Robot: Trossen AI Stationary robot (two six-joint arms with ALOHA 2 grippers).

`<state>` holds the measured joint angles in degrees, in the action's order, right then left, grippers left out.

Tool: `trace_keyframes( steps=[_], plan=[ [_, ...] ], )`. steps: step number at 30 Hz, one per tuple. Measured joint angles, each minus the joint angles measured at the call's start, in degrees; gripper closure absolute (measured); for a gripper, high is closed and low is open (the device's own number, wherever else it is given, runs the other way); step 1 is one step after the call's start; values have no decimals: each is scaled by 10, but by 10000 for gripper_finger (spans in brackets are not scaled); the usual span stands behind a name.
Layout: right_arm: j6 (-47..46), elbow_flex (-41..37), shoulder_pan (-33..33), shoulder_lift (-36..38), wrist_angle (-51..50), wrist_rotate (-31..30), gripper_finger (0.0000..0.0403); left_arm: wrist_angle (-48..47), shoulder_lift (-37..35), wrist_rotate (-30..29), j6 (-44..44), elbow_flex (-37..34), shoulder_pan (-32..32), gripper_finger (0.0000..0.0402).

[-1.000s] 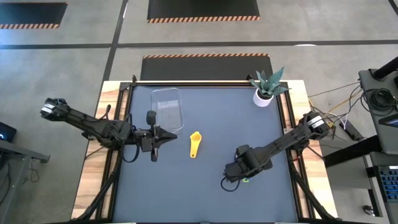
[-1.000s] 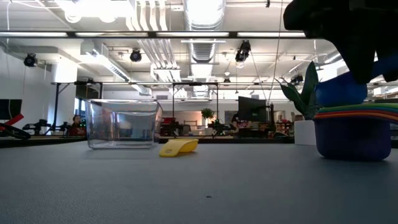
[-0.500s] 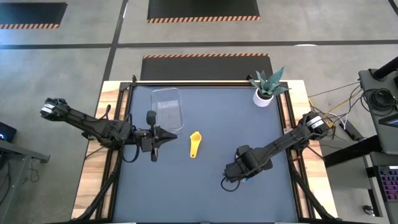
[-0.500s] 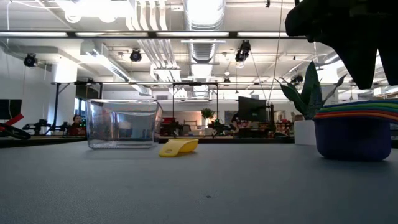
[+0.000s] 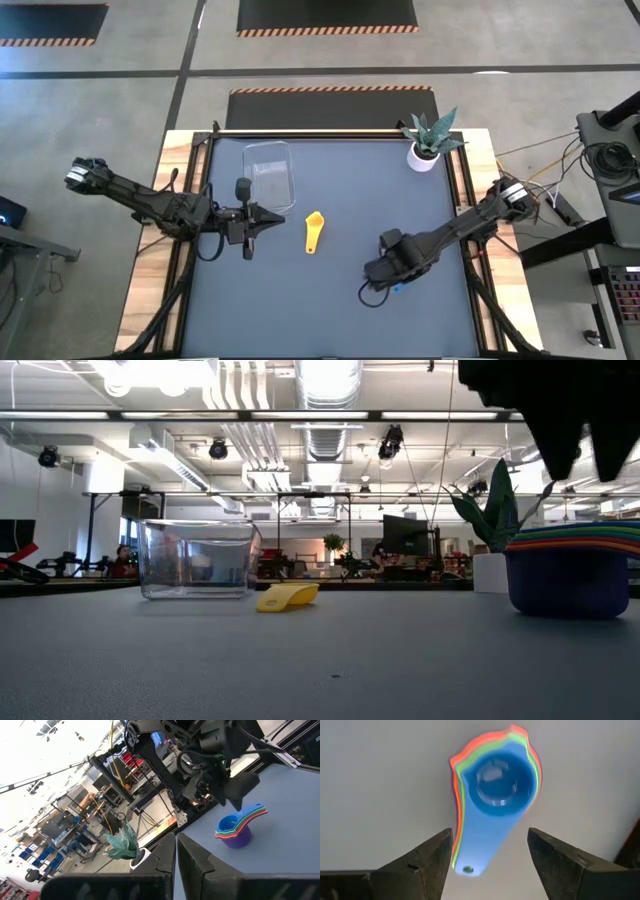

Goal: Nest measuring cups in basket
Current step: Stack the yellow measuring cup on top of the blue measuring cup

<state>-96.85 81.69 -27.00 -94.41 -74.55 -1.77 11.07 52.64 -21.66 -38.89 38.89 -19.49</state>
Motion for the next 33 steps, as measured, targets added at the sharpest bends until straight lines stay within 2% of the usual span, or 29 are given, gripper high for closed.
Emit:
trace_keyframes(
  steps=[9, 17, 23, 28, 33],
  plan=[
    [74, -1, 0, 30, 17, -189, 180, 1, 0, 0, 2, 0, 0, 402],
    [198, -15, 7, 24, 154, -329, 194, 12, 0, 0, 4, 0, 0, 402],
    [307, -34, 29, 8, 292, -372, 197, 20, 0, 0, 5, 0, 0, 402],
    [380, -35, 55, -17, 375, -372, 197, 24, 0, 0, 9, 0, 0, 402],
    [404, -35, 83, -45, 441, -352, 197, 27, 0, 0, 9, 0, 0, 402]
  ],
)
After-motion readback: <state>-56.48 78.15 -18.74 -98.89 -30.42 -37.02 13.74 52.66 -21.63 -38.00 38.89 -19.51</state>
